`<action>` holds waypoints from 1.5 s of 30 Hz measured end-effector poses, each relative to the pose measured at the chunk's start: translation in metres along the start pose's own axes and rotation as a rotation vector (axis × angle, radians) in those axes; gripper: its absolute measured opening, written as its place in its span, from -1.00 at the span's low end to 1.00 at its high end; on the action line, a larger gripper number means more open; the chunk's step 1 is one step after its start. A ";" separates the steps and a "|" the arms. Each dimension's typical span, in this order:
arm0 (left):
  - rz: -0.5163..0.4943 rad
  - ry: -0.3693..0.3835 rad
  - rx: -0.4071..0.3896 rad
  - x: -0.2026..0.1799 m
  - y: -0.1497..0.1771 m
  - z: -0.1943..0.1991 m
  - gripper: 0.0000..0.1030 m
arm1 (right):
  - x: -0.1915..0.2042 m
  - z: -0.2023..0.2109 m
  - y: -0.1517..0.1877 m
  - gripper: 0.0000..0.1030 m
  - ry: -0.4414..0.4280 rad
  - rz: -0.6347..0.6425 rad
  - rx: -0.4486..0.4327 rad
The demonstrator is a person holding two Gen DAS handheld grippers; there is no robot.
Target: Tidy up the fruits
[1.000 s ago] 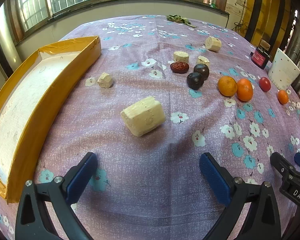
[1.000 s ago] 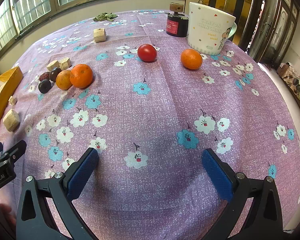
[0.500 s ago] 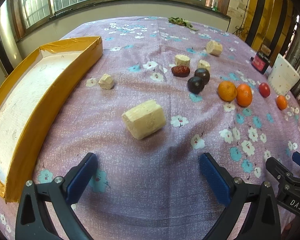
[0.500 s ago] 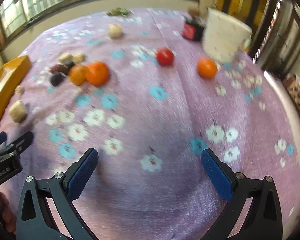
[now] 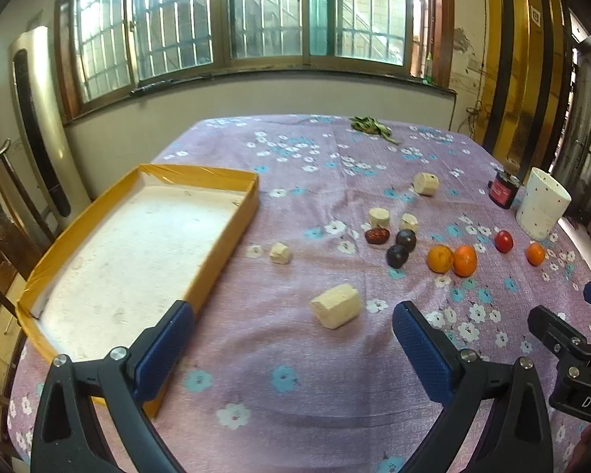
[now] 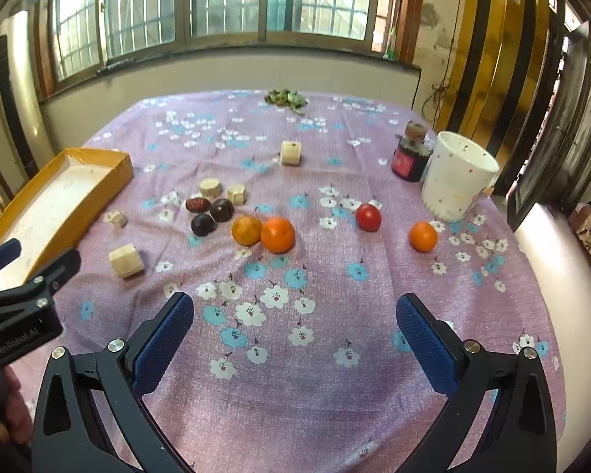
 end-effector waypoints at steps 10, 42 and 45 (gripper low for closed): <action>0.039 -0.013 -0.068 0.015 -0.001 0.014 0.99 | 0.002 0.032 -0.003 1.00 -0.024 0.006 -0.129; 0.015 -0.061 -0.088 0.019 0.004 0.006 0.99 | -0.004 0.016 0.001 1.00 -0.013 0.021 -0.072; -0.031 -0.083 -0.045 0.019 0.007 -0.006 0.99 | -0.011 -0.004 -0.002 1.00 -0.021 0.015 -0.020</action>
Point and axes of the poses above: each gripper's, at about its wrist camera, not at the fingertips, and z roughly against the way its jaws point, x to its left, y to its underside, the point moved 6 cm from there along -z, roughly the way its jaws point, and after that the axes turned 11 degrees about -y, right-handed, at the moved point
